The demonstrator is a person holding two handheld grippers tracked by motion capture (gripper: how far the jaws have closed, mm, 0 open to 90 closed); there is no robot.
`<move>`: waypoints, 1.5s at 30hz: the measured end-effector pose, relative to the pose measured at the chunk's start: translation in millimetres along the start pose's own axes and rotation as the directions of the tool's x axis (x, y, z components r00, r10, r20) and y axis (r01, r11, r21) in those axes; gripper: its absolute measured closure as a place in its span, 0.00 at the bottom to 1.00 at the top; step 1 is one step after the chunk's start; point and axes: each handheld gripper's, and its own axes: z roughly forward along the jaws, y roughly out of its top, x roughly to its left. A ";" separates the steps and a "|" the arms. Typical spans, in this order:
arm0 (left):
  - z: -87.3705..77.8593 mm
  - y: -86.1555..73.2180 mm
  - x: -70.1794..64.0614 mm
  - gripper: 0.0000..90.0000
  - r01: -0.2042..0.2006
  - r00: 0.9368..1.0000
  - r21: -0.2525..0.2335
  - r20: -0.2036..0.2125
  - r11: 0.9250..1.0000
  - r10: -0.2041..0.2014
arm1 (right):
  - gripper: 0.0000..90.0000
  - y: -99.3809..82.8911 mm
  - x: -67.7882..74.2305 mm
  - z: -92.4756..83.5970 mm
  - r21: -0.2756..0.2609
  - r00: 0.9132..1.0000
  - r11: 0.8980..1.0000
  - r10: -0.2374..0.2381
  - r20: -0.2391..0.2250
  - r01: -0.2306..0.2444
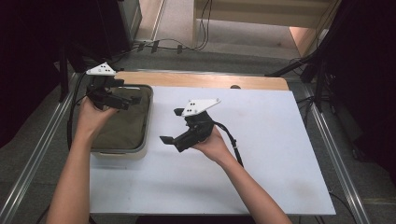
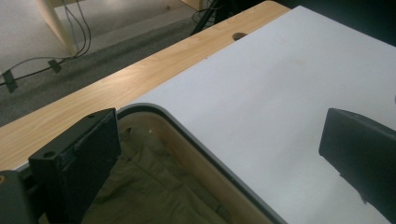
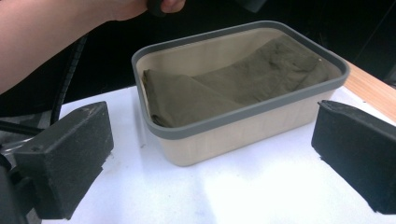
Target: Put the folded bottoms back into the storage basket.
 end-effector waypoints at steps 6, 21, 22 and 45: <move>-1.2 1.2 -12.1 0.00 -0.016 1.000 -0.023 0.018 1.000 0.017 | 0.00 -6.7 -2.3 -11.5 0.001 1.000 1.000 0.001 0.016 -0.001; -3.9 -6.5 -30.3 0.00 -0.038 0.998 -0.040 0.056 0.998 0.040 | 0.00 -20.4 -4.2 -35.4 -0.003 0.999 1.000 0.008 0.037 -0.008; -4.2 -7.4 -31.9 0.00 -0.038 0.998 -0.043 0.057 0.998 0.041 | 0.00 -21.6 -3.7 -37.4 -0.004 0.999 1.000 0.009 0.042 -0.009; 0.1 -21.6 -76.2 0.00 -0.090 0.988 -0.067 0.123 0.994 0.098 | 0.00 -54.5 -5.1 -91.9 -0.018 0.992 0.999 0.044 0.118 -0.042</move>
